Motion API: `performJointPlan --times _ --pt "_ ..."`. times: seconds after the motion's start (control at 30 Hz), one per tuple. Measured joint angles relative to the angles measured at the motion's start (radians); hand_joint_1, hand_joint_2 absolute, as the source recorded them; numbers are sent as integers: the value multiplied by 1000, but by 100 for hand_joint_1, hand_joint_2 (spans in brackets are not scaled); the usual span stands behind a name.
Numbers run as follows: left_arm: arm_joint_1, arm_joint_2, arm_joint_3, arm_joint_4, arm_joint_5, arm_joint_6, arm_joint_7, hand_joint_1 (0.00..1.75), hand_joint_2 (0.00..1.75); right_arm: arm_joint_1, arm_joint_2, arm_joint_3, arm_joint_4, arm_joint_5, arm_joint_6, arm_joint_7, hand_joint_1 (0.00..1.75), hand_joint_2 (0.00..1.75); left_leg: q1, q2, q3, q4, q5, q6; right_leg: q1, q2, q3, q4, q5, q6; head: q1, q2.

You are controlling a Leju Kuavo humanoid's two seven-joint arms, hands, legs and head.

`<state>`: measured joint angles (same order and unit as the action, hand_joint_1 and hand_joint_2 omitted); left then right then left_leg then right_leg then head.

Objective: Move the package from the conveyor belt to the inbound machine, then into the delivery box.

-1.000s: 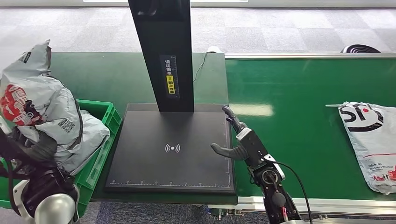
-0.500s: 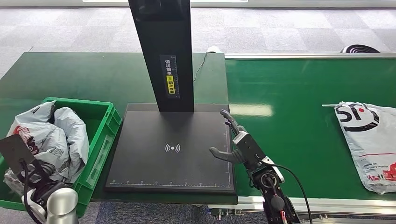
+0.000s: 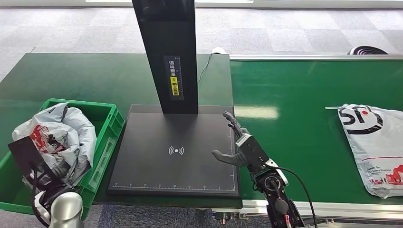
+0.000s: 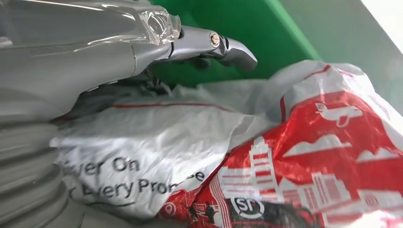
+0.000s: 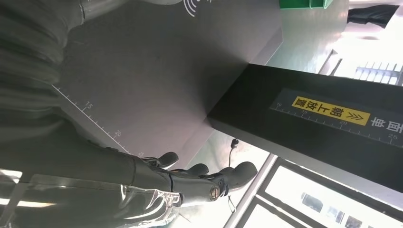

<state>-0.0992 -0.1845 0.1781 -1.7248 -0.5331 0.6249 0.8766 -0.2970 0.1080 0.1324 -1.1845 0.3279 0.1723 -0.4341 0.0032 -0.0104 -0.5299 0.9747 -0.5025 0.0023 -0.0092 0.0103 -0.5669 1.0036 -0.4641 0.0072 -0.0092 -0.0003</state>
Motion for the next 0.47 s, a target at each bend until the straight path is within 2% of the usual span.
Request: performJointPlan --times 0.23,0.4,0.43,0.47 --pt "16 44 -94 -26 95 0 0 0 175 0 -1 0 0 -6 3 0 0 175 0 -1 0 0 0 0 0 -1 1 0 0 0 0 0" --pt "30 61 -128 -50 129 -1 0 0 175 0 -2 0 0 -8 3 0 0 175 0 -1 0 0 0 0 0 -1 1 0 0 0 0 0" --pt "32 63 -131 -54 132 0 0 0 131 0 -2 0 0 -8 3 0 0 175 0 -1 0 0 0 0 0 -1 1 0 0 0 0 0" --pt "33 64 -133 -56 133 0 0 0 116 0 -2 0 0 -9 3 0 0 175 0 -1 0 0 0 0 0 -1 1 0 0 0 0 0"
